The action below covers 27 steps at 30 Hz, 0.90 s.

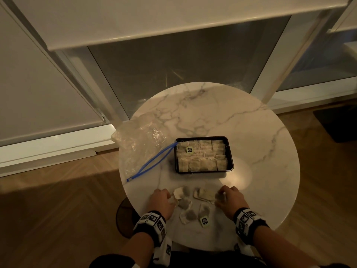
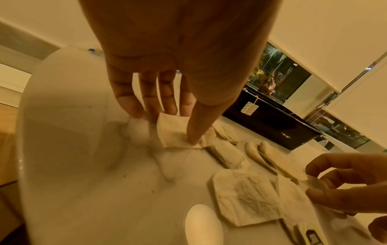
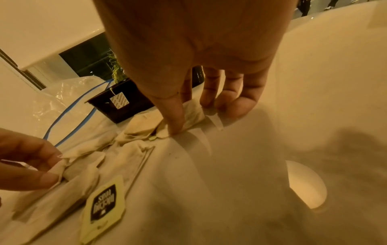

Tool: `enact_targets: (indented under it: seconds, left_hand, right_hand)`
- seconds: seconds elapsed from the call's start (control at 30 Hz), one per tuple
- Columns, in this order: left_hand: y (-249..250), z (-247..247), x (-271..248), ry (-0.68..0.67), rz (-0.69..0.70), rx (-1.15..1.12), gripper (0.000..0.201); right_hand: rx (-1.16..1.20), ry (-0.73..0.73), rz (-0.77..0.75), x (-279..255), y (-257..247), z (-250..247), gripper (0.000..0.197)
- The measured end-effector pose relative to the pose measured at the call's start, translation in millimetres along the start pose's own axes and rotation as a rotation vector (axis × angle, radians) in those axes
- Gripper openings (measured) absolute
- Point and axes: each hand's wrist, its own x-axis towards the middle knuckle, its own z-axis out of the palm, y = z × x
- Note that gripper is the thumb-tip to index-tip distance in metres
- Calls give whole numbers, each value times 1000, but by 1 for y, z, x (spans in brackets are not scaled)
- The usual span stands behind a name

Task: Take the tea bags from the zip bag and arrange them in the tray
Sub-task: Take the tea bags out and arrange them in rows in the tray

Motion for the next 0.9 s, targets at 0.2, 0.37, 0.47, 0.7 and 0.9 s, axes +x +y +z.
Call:
enact_targets:
  seconds: [0.2,0.37,0.47,0.7,0.9]
  left_hand:
    - [1,-1,-10,15,-30,-55,21]
    - [10,-17,-17,56,-28,-376,10]
    - [21,-30,-21,72,14,-612,10]
    - [53,-50,-34,71,51,-1027,21]
    - [75,-46,-39,-12,-49,-1233,21]
  right_hand:
    - [33,-7,10,0,9,-10,13]
    - [251,-47,27,1,17,-23,13]
    - [415,-129,4,2,19,-36,24]
    - [781,-207,-54,-13,-2,-72,9]
    - [898,-143,-191,-23,-27,-96,12]
